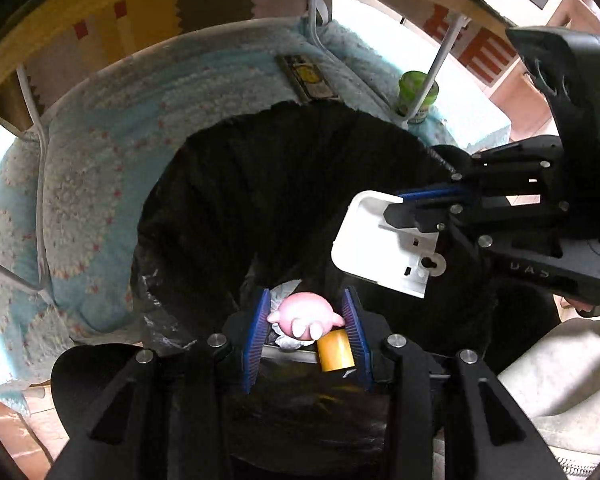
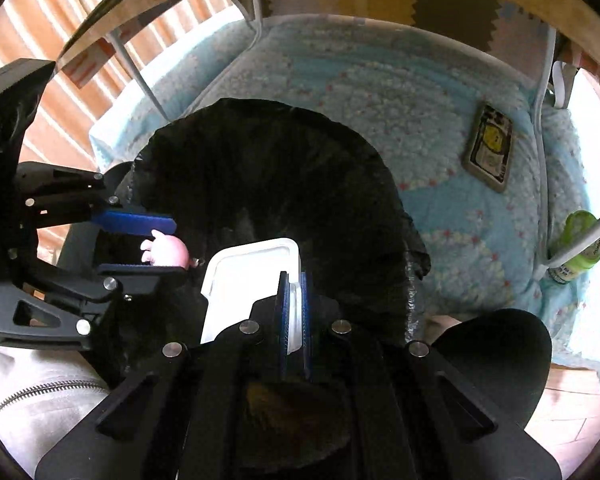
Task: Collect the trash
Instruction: 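Carry the tray and pink toy over the bin and open both grippers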
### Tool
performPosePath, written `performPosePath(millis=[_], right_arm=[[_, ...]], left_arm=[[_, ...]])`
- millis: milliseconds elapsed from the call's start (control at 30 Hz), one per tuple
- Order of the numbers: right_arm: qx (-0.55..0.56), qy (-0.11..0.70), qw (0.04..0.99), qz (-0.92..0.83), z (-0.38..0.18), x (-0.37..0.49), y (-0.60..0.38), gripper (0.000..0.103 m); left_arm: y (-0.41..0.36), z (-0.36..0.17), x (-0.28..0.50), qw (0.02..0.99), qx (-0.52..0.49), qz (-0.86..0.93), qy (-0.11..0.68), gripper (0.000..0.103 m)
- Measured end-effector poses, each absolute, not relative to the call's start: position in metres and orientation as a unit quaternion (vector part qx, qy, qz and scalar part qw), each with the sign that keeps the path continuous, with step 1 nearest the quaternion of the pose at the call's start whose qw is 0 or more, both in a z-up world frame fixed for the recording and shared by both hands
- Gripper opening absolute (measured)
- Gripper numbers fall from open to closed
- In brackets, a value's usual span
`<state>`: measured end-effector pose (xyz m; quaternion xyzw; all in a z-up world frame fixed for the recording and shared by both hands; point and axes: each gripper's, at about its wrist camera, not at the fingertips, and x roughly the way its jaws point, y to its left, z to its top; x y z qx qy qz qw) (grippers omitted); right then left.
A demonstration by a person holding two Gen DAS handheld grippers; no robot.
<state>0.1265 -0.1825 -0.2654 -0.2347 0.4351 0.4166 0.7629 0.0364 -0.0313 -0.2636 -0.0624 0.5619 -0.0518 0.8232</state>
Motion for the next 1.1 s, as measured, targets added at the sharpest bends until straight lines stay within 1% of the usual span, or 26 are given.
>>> performPosePath(millis=[67, 100, 133, 167, 333, 633, 1100], right_arm=[[-0.234, 0.435, 0.763, 0.417, -0.265, 0.127, -0.182, 0.006], [-0.234, 0.435, 0.762, 0.418, -0.266, 0.127, -0.181, 0.006], [-0.233, 0.435, 0.762, 0.418, -0.266, 0.127, -0.181, 0.006], [-0.233, 0.435, 0.763, 0.418, -0.266, 0.126, -0.180, 0.007], [-0.235, 0.434, 0.760, 0.423, -0.266, 0.124, -0.177, 0.013], [-0.228, 0.416, 0.770, 0.426, -0.250, 0.117, -0.181, 0.013], [-0.218, 0.361, 0.794, 0.439, -0.197, 0.102, -0.193, 0.013]], left_arm=[[-0.031, -0.260, 0.035, 0.827, -0.072, -0.061, 0.554, 0.039], [-0.031, -0.258, 0.034, 0.828, -0.075, -0.063, 0.552, 0.042], [-0.031, -0.257, 0.034, 0.829, -0.074, -0.063, 0.550, 0.049], [-0.031, -0.256, 0.034, 0.830, -0.072, -0.061, 0.549, 0.051], [-0.034, -0.248, 0.033, 0.834, -0.074, -0.059, 0.544, 0.051], [-0.023, -0.213, 0.024, 0.858, -0.073, -0.043, 0.507, 0.051], [-0.012, -0.141, 0.005, 0.903, -0.054, -0.023, 0.426, 0.051]])
